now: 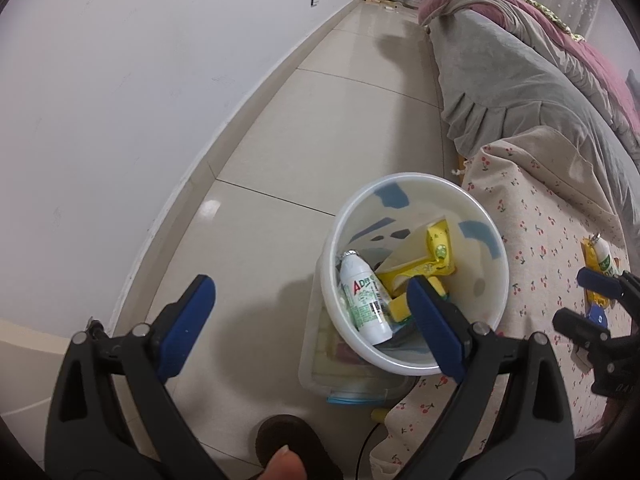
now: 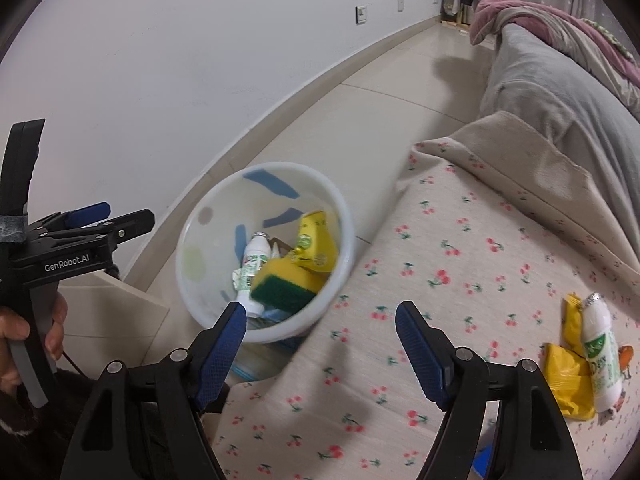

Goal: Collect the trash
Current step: 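Move the right tool to the flattened blue snack box and grasp it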

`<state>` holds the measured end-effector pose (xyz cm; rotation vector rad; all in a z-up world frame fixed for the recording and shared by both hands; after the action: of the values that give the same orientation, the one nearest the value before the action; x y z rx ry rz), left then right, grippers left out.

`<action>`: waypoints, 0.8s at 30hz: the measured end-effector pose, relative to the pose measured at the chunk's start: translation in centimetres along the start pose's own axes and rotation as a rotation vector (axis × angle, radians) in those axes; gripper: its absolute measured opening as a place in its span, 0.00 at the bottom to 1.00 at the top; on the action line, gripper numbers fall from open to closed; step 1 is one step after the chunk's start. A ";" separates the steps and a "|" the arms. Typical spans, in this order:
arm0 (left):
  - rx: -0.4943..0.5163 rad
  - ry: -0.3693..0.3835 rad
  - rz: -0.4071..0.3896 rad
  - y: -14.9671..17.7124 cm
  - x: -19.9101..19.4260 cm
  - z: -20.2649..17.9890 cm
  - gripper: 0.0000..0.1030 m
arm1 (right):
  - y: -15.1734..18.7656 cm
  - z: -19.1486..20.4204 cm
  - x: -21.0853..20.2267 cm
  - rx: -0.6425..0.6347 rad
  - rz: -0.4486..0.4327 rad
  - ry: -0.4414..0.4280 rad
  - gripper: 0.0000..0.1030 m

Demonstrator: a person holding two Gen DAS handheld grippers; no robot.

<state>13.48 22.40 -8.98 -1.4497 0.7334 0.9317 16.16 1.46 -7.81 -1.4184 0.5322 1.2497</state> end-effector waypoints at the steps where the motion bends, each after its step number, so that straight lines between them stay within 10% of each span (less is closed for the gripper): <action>1: 0.004 0.002 0.000 -0.1 0.0 -0.2 0.93 | 0.1 -0.3 -0.3 0.001 -0.005 0.007 0.76; 24: 0.198 0.095 0.010 1.9 -1.0 -9.3 0.93 | 7.3 -13.5 -5.7 0.161 0.017 0.080 0.77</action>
<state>12.56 12.96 -9.24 -1.3226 0.8786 0.7784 13.19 -14.59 -8.30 -1.3346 0.6856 1.1410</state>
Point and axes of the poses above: each gripper's, at about its wrist camera, not at the fingertips, and x roughly the way its jaws point, z to its left, y to its underside, the point moved 6 cm from there along x, roughly the way its jaws point, and after that the axes turned 7 degrees about x, right-handed, at the moved point
